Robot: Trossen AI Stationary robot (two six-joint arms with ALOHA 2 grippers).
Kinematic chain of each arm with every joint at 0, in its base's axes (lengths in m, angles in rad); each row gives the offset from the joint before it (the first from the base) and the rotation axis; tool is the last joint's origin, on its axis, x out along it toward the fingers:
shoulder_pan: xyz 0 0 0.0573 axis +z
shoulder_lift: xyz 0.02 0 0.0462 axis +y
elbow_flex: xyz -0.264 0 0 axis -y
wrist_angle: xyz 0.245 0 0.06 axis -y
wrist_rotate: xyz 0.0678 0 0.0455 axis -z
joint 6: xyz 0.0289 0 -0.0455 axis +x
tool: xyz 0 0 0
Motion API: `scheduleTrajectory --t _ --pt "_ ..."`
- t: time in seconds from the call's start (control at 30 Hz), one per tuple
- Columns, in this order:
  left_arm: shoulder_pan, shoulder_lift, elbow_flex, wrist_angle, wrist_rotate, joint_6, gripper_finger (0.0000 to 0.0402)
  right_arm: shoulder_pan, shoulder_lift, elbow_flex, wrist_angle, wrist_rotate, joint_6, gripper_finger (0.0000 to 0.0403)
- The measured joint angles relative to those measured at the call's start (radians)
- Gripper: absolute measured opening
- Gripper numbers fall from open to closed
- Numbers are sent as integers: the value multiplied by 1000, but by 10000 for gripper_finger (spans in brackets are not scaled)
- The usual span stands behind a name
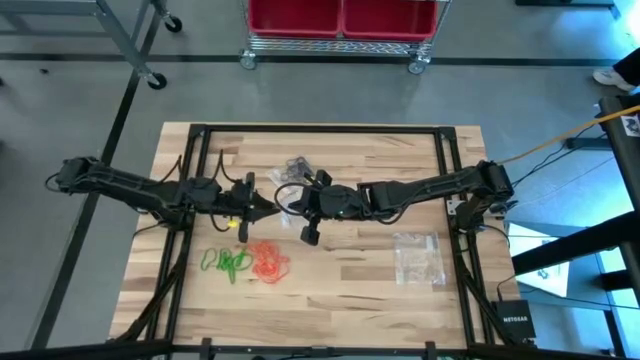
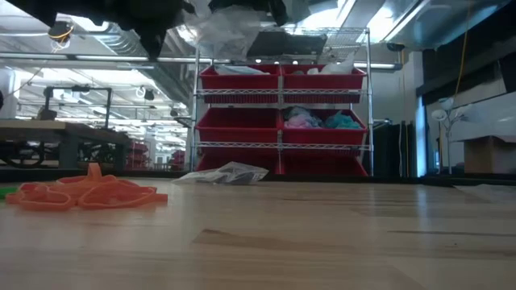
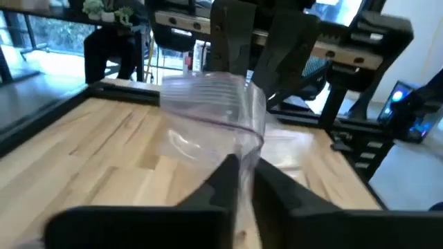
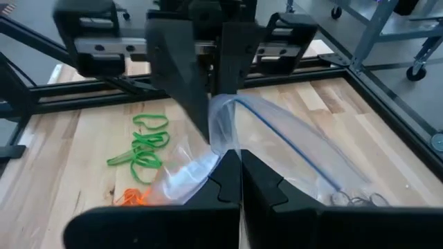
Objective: Sort rubber bands
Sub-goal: Open the transparent zip bag
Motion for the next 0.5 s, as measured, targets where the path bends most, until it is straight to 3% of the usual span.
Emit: scheduleTrajectory --t 0.13,0.33,0.5 --pt "0 -6 5 -17 -21 41 3 0 0 0 -5 -8 21 0" --pt "-18 -68 5 -152 -29 33 0 23 -14 0 -187 151 85 0" --pt "-34 -131 5 -199 -19 32 0 54 -19 -13 -207 130 112 0"
